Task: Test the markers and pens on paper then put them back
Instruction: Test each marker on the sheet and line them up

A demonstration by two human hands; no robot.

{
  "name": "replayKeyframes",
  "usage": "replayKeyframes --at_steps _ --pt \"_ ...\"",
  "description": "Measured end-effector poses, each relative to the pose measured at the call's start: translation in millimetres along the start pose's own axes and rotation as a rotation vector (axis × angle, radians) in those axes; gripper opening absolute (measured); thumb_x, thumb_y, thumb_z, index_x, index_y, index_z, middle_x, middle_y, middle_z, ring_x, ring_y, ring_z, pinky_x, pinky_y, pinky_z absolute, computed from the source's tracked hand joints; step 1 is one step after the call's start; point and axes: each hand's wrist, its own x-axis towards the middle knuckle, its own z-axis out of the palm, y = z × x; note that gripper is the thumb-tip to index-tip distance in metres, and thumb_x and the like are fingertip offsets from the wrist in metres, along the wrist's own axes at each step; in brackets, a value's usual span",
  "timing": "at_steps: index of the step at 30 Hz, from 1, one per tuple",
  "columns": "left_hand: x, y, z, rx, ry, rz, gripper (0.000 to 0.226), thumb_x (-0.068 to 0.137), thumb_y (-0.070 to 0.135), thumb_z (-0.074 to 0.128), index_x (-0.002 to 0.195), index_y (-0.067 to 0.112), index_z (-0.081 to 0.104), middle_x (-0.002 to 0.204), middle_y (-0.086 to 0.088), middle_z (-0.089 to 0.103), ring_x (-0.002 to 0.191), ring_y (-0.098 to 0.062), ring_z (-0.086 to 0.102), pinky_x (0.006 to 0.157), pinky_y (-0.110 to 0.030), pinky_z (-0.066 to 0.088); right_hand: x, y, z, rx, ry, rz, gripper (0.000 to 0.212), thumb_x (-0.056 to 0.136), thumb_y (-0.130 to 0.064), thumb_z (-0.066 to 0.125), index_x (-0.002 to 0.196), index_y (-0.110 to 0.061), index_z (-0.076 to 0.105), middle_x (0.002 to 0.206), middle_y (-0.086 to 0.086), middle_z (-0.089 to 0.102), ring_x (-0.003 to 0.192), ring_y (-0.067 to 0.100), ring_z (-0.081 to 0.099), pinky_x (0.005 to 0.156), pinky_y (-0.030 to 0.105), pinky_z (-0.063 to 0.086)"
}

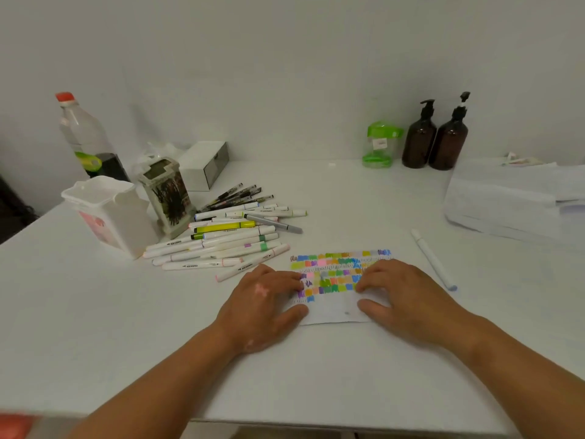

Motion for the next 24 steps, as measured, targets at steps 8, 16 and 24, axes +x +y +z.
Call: replayKeyframes --at_steps 8,16,24 --pt "-2 -31 -15 0.324 0.182 -0.35 0.032 0.091 0.029 0.062 0.121 0.019 0.068 0.12 -0.002 0.065 0.11 -0.027 0.055 0.092 -0.041 0.042 -18 -6 -3 -0.036 0.01 -0.016 0.026 0.084 -0.055 0.062 0.101 -0.04 0.074 0.111 -0.028 0.057 0.109 -0.003 0.054 0.097 0.023 0.046" --pt "18 -31 -24 0.272 -0.107 -0.384 0.024 0.098 0.02 0.053 0.117 0.017 0.067 0.111 -0.003 0.058 0.097 -0.023 0.058 0.085 -0.032 0.051 -26 -30 -1 0.113 0.149 0.006 0.014 0.086 -0.041 0.075 0.097 -0.032 0.077 0.101 -0.022 0.064 0.088 -0.007 0.055 0.084 0.02 0.044" --pt "12 33 -43 -1.089 0.055 -0.633 0.017 0.091 0.011 0.069 0.103 0.003 0.06 0.094 -0.015 0.074 0.083 -0.028 0.074 0.072 -0.036 0.061 -12 -77 -4 0.602 0.102 0.096 0.031 0.075 -0.058 0.072 0.1 -0.043 0.06 0.093 -0.025 0.071 0.086 0.001 0.065 0.068 0.01 0.044"
